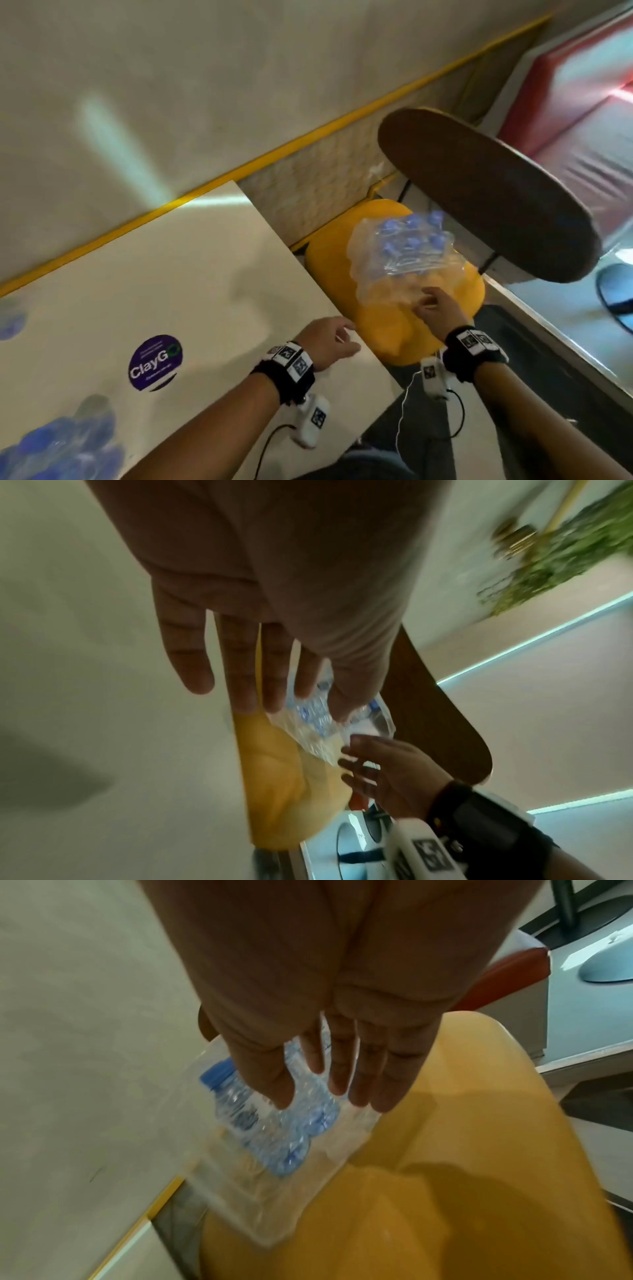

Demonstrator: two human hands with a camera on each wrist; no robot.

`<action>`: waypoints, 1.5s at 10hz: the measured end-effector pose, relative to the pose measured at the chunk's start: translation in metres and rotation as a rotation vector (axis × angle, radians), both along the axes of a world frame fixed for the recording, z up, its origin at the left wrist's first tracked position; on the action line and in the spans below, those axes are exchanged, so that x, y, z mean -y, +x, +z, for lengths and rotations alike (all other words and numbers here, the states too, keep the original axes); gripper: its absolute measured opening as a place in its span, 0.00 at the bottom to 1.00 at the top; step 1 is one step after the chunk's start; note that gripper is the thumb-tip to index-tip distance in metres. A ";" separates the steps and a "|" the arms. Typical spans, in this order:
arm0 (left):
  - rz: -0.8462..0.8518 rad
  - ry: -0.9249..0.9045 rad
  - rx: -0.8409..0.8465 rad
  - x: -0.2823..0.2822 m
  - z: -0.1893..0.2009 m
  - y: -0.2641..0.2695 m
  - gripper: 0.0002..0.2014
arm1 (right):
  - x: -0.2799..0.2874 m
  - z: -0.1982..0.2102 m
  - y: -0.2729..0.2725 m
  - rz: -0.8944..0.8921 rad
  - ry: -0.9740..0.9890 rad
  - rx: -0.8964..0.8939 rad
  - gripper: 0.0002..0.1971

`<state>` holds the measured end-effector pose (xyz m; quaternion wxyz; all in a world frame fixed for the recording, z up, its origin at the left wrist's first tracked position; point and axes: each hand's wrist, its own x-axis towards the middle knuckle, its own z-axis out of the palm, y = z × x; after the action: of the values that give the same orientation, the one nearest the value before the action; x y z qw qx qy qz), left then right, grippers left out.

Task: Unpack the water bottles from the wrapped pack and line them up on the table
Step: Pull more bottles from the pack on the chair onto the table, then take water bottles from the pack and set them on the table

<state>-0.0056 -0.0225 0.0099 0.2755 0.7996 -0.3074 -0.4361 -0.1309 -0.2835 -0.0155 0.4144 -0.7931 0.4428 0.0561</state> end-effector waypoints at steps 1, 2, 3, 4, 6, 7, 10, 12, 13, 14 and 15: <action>0.112 -0.003 -0.183 0.075 -0.020 -0.011 0.43 | 0.029 0.004 0.021 -0.044 -0.022 0.101 0.22; 0.284 -0.071 -0.233 0.133 -0.039 -0.013 0.41 | 0.050 0.000 0.041 0.005 -0.056 0.043 0.16; 0.425 -0.079 -0.114 0.173 -0.027 -0.010 0.25 | 0.061 -0.005 0.063 0.135 -0.089 -0.021 0.18; 0.460 0.000 -0.076 0.189 -0.022 0.003 0.24 | 0.075 -0.020 0.074 0.218 -0.075 -0.156 0.28; 0.302 0.084 0.070 0.203 -0.041 0.034 0.19 | 0.080 -0.043 0.076 0.082 -0.039 -0.167 0.33; 0.303 0.103 0.097 0.199 -0.036 0.030 0.17 | 0.070 -0.037 0.078 0.103 -0.177 -0.071 0.16; 0.128 -0.182 0.108 0.108 0.003 0.016 0.22 | 0.020 -0.013 0.024 0.111 -0.126 0.207 0.31; 0.161 0.069 0.471 -0.042 0.026 0.038 0.28 | -0.080 0.018 0.024 0.433 -0.053 0.097 0.30; 0.245 0.200 0.558 -0.137 0.036 0.051 0.30 | -0.147 0.032 0.042 0.659 -0.006 0.107 0.25; 0.339 0.300 0.610 -0.226 0.044 0.060 0.28 | -0.219 0.027 0.069 0.875 0.011 0.106 0.28; 0.411 0.400 0.592 -0.301 0.048 0.068 0.26 | -0.292 0.021 0.097 1.046 0.045 0.108 0.34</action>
<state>0.0621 0.2781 0.0576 0.0957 0.9731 -0.1162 -0.1743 -0.0343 0.0085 0.0058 0.3701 -0.9009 -0.0356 0.2239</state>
